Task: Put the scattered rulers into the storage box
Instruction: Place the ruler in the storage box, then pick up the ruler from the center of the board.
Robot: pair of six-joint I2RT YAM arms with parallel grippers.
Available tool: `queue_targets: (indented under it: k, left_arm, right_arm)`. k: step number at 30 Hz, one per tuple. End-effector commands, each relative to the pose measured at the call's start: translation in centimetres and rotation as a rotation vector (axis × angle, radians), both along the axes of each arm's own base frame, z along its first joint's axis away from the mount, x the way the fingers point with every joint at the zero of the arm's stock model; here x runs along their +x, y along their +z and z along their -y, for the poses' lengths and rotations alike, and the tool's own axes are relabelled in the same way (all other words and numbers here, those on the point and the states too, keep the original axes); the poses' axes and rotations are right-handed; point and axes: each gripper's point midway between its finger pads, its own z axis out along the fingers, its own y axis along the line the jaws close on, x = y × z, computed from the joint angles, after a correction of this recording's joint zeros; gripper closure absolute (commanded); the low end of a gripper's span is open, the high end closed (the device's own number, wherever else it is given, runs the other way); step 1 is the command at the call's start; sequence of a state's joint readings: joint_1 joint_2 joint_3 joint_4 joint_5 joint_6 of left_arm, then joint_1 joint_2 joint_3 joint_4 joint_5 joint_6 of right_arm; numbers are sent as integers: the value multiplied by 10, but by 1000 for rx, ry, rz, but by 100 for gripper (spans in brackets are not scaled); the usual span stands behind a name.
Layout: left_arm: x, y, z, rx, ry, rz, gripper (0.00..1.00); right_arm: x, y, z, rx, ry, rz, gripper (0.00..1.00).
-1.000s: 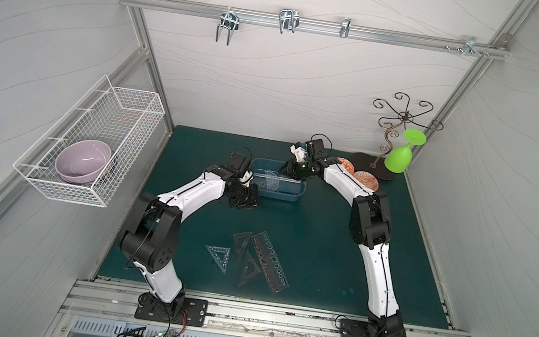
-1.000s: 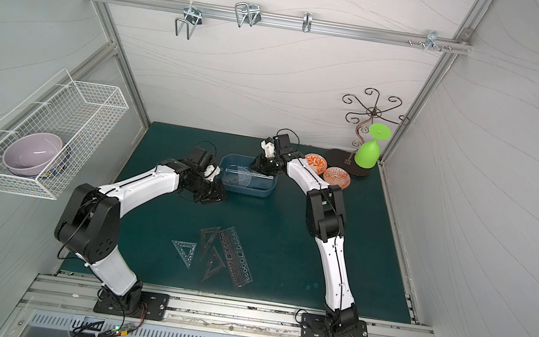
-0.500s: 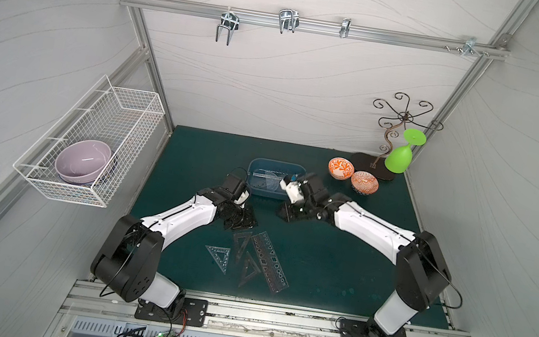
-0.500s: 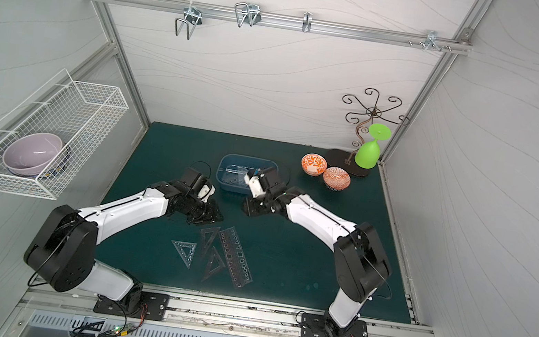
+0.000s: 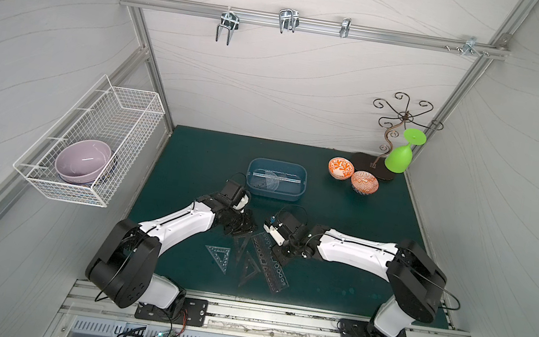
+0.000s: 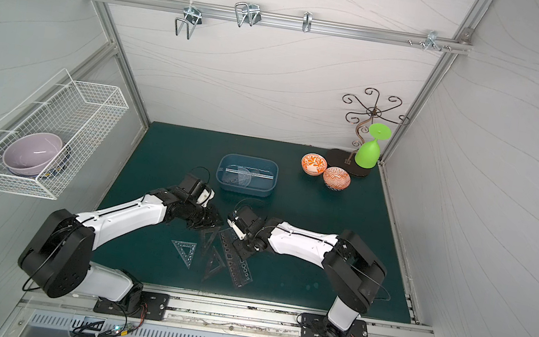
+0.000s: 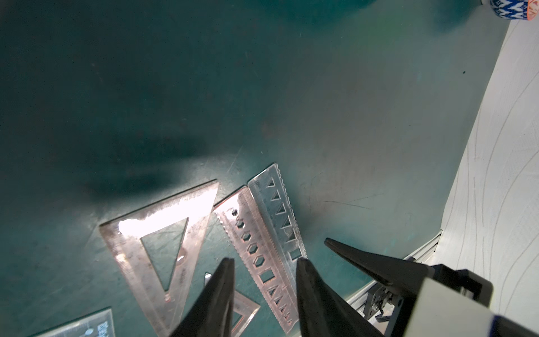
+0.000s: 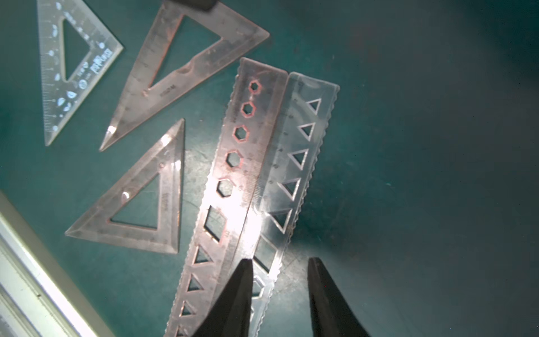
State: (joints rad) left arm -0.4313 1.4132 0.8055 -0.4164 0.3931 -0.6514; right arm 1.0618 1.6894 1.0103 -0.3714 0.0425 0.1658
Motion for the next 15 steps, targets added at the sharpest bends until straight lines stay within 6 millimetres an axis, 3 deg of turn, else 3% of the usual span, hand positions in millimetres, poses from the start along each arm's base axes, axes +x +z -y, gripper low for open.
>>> queue_targets:
  k: [1, 15]
  left_arm:
    - [4, 1, 1, 3, -2, 24, 61]
    - [6, -4, 1, 5, 2, 18, 61]
  right_arm:
    - [-3, -13, -1, -33, 13, 2, 63]
    - [-6, -34, 6, -86, 9, -11, 65]
